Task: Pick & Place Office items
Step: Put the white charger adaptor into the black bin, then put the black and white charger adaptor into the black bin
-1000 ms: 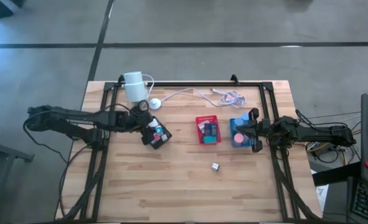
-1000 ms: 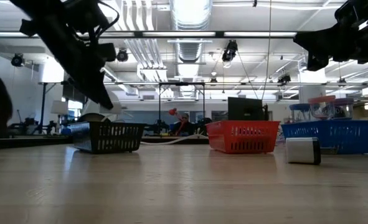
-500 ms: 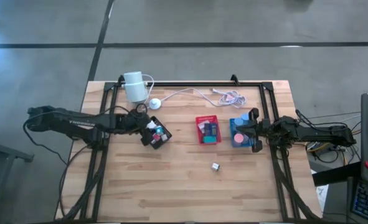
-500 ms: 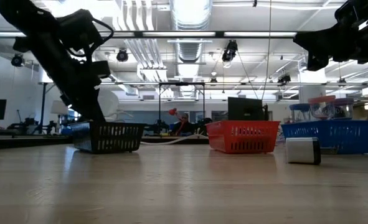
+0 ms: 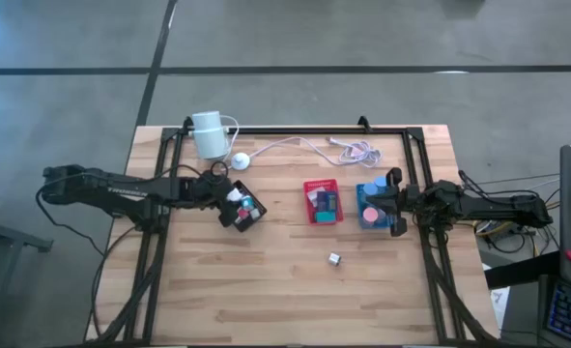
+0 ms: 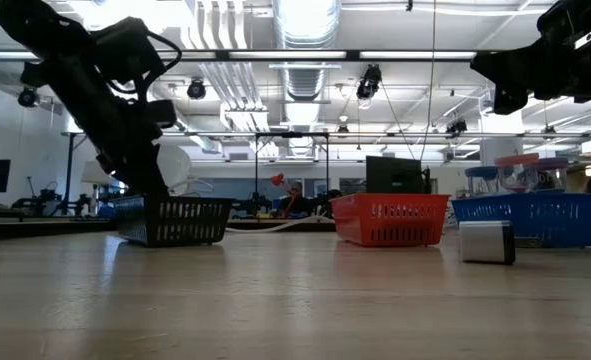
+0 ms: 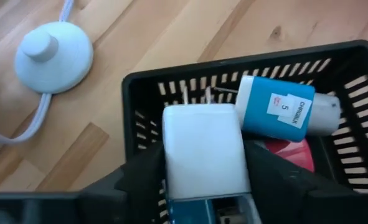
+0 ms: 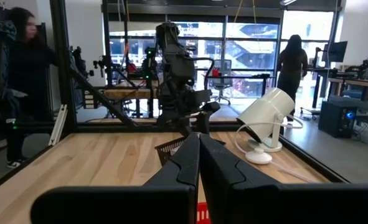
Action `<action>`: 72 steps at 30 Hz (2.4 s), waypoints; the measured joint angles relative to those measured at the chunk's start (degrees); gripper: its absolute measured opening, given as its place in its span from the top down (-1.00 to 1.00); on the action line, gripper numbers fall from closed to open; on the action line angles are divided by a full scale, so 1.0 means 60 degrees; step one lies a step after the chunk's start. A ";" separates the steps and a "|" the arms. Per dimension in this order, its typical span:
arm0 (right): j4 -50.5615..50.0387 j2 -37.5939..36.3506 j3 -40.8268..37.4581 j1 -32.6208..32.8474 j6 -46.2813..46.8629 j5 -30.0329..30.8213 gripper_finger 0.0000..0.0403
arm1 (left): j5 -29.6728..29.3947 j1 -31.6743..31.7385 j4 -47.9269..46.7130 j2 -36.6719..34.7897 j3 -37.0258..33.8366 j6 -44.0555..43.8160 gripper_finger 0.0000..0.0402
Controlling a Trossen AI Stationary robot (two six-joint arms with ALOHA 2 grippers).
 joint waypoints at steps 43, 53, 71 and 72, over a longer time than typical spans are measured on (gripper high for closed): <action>-0.0253 0.0264 0.0007 -0.0001 0.0182 0.0037 0.96 | 0.2680 -0.0502 0.4075 -0.7032 -0.2037 0.4849 0.98; -0.0155 0.0594 0.0007 0.0002 -0.0222 0.0050 0.96 | 0.2223 -0.0474 0.4136 -0.8881 -0.3470 0.3900 0.99; 0.0173 0.0617 0.0004 0.0002 -0.0179 0.0055 0.96 | 0.2684 -0.0474 0.4586 -0.9138 -0.4280 0.4155 0.98; 0.0273 0.0622 0.0005 0.0003 -0.0195 0.0025 0.96 | 0.2684 -0.0475 0.4619 -0.9138 -0.4280 0.4146 0.97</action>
